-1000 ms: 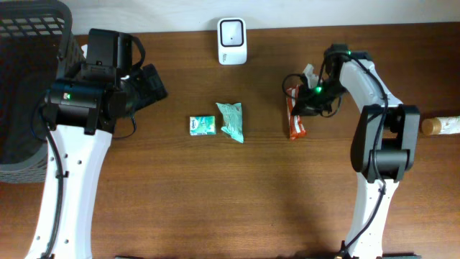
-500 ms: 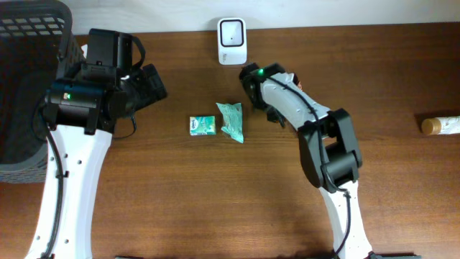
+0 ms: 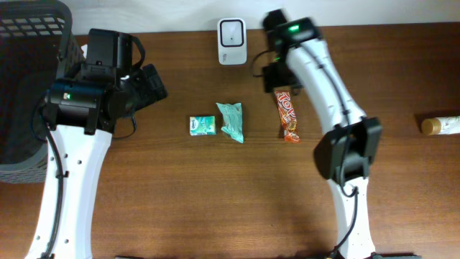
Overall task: Scan the item barcode
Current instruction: 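Raise the red snack bar in front of the scanner box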
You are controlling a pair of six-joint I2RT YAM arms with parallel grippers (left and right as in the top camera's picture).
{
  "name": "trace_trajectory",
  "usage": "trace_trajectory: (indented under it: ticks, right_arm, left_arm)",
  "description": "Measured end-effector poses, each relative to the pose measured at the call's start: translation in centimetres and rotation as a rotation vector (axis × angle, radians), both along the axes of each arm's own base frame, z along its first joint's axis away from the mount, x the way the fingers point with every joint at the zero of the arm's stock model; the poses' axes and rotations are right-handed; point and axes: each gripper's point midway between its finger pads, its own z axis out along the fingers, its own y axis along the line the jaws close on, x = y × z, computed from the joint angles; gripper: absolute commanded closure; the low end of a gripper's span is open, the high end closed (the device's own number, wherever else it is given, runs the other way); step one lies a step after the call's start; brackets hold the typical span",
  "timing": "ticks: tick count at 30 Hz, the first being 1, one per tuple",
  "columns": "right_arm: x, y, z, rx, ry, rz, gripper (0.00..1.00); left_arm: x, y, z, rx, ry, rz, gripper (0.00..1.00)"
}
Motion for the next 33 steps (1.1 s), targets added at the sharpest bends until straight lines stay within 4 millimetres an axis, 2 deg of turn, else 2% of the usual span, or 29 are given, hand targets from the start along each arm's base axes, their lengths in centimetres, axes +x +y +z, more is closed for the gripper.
trace_trajectory:
  ticks: [3,5,6,9,10,12,15,18,20,22,24,25,26,28,31,33]
  right_arm:
    - [-0.2,-2.7,-2.5,0.188,0.092,0.025,0.15]
    - [-0.8,-3.3,-4.9,0.252,0.141,0.032,0.16]
    - [-0.8,-2.8,-6.2,0.28,0.148,0.049,0.23]
    - [-2.3,-0.9,-10.4,0.315,0.199,0.091,0.64]
    - [-2.5,-0.3,-11.3,0.319,0.197,0.113,0.76]
    - [-2.5,0.8,-11.5,0.332,0.185,0.132,0.96]
    - [-2.6,1.6,-11.3,0.339,0.188,0.121,0.96]
    - [-2.0,2.2,-10.2,0.342,0.17,0.101,0.96]
    - [1.2,4.0,-7.1,0.367,0.04,0.11,0.96]
    - [4.4,6.3,-4.3,0.403,-0.11,0.157,0.96]
    - [8.0,9.9,-1.1,0.452,-0.301,0.233,0.96]
    - [9.2,11.5,0.0,0.467,-0.378,0.264,0.96]
    - [10.6,13.9,1.5,0.478,-0.484,0.307,0.96]
    - [12.1,15.9,3.3,0.465,-0.607,0.334,0.96]
    - [13.7,17.3,5.3,0.444,-0.735,0.339,0.96]
    - [14.4,17.0,5.5,0.432,-0.768,0.294,0.96]
  left_arm:
    - [0.0,0.0,0.0,0.0,0.0,0.0,0.01]
    - [0.0,0.0,0.0,0.0,0.0,0.0,0.01]
    - [0.0,0.0,0.0,0.0,0.001,0.0,0.01]
    - [0.0,0.0,0.0,0.0,0.0,0.0,0.01]
    - [0.0,0.0,0.0,0.0,0.0,0.0,0.01]
    - [0.0,0.0,0.0,0.0,0.0,0.0,0.01]
    - [0.0,0.0,0.0,0.0,0.0,0.0,0.01]
    - [0.0,0.0,0.0,0.0,0.0,0.0,0.01]
    - [0.0,0.0,0.0,0.0,0.0,0.0,0.01]
    - [0.0,0.0,0.0,0.0,0.0,0.0,0.01]
    - [0.0,0.0,0.0,0.0,-0.001,0.0,0.01]
    - [0.0,0.0,0.0,0.0,0.0,0.0,0.01]
    - [0.0,0.0,0.0,0.0,0.0,0.0,0.01]
    - [0.1,0.0,0.0,0.0,-0.003,0.0,0.01]
    - [0.0,0.0,0.0,0.0,-0.001,0.0,0.01]
    - [0.0,0.0,0.0,0.0,0.0,0.0,0.01]
